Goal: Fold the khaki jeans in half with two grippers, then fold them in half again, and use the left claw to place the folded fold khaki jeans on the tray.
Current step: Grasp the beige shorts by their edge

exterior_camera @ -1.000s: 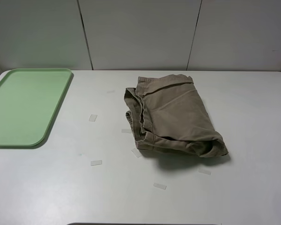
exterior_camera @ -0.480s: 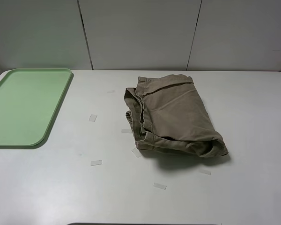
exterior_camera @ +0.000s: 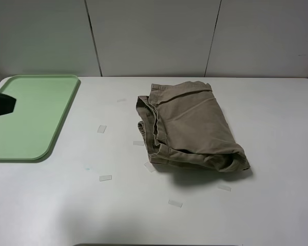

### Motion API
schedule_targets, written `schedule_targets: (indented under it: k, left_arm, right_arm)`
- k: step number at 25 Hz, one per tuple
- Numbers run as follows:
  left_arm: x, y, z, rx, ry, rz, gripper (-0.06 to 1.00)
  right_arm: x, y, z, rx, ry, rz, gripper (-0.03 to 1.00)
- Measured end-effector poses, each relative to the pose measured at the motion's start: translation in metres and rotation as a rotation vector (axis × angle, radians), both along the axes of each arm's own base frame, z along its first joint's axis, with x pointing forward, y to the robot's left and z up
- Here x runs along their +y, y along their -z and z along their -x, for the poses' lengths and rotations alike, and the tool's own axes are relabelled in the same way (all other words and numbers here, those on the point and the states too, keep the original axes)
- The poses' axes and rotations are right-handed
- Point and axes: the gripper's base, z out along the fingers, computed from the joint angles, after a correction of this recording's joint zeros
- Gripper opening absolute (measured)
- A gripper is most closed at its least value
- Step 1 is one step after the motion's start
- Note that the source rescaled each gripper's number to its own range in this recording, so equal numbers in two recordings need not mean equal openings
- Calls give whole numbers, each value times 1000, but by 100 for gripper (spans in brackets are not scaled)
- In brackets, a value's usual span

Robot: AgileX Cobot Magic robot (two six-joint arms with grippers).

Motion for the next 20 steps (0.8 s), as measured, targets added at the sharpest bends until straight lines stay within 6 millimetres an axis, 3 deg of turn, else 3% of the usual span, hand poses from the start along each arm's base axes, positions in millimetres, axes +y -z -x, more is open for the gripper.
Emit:
schedule_targets:
  k: [6, 12, 20]
  left_arm:
    - [-14, 13, -32, 98, -87, 206, 97]
    - [-27, 30, -61, 157, -51, 328, 97]
    - [-47, 65, -100, 233, -51, 470, 96]
  right_arm:
    - [0, 0, 0, 0, 0, -1, 100]
    - [0, 0, 0, 0, 1, -2, 100]
    - [0, 0, 0, 0, 1, -2, 100]
